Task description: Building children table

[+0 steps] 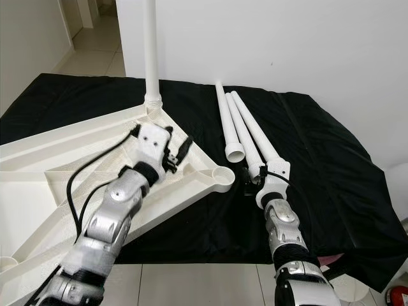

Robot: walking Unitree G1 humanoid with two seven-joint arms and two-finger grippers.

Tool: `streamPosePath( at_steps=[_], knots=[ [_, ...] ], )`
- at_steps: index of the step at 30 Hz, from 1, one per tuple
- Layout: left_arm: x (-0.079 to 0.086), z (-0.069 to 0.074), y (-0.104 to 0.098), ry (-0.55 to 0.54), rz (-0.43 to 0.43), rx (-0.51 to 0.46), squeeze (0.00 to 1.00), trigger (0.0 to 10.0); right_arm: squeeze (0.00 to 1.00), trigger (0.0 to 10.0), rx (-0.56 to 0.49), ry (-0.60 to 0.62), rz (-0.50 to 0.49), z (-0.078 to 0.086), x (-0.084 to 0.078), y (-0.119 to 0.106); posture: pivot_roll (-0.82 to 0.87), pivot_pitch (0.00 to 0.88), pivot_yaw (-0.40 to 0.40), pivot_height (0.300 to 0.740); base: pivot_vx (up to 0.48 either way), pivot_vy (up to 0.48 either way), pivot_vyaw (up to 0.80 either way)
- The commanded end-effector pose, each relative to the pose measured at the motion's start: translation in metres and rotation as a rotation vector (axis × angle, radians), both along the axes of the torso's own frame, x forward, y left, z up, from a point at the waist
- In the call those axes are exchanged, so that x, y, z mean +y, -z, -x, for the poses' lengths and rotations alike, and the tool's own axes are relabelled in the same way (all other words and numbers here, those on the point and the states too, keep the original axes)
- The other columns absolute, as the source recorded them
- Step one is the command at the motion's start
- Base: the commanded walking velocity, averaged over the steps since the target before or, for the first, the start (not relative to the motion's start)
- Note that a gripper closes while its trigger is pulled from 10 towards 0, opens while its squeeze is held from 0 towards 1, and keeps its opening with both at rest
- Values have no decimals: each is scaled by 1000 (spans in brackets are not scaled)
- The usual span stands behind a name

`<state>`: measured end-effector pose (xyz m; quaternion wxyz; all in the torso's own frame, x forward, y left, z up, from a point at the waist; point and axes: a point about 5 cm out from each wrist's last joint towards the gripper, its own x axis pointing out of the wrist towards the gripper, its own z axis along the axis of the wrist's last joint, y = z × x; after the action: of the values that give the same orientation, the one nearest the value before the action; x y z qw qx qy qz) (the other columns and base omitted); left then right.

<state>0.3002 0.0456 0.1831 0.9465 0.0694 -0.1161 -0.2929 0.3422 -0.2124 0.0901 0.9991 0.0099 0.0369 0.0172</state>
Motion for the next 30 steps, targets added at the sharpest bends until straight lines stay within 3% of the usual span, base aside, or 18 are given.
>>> streamPosePath(
  at_steps=[1, 5, 9, 13, 24, 26, 27, 28, 30],
  knots=[
    [-8, 11, -2, 151, -25, 1, 0, 10000, 0, 10000, 21, -9, 2, 0, -1, 3, -14, 0, -72, 740, 0, 0, 0],
    [-8, 14, -4, 185, -22, 14, 0, 10000, 0, 10000, 24, -11, 2, -2, -2, 3, -14, 0, -72, 740, 0, 0, 0],
    [-13, 27, -5, 361, -89, 39, 0, 10000, 0, 10000, 42, -18, -17, -6, -2, 3, -4, 0, -72, 740, 0, 0, 0],
    [-14, 30, -4, 410, -118, 40, 0, 10000, 0, 10000, 47, -15, -29, -8, 0, 2, 1, 0, -63, 740, 0, 0, 0],
    [-13, 29, 3, 414, -185, 55, 0, 10000, 0, 10000, 52, -15, -68, -18, 9, -6, 0, 0, -57, 740, 0, 0, 0],
    [-14, 29, 2, 415, -186, 58, 0, 10000, 0, 3922, 70, -26, -77, -21, 13, -8, -1, 0, -52, 740, 0, 0, 0],
    [-14, 29, 0, 420, -189, 60, 0, 10000, 0, 1686, 88, -38, -87, -22, 15, -7, 0, 0, -55, 740, 0, 0, 0],
    [-14, 30, 0, 423, -190, 61, 0, 10000, 0, 941, 115, -43, -69, -22, 17, -4, 0, 0, -57, 740, 0, 0, 0],
    [-14, 30, -1, 426, -192, 61, 0, 10000, 0, 1294, 139, -46, -53, -22, 18, -2, 0, 0, -57, 740, 0, 0, 0]
  ],
)
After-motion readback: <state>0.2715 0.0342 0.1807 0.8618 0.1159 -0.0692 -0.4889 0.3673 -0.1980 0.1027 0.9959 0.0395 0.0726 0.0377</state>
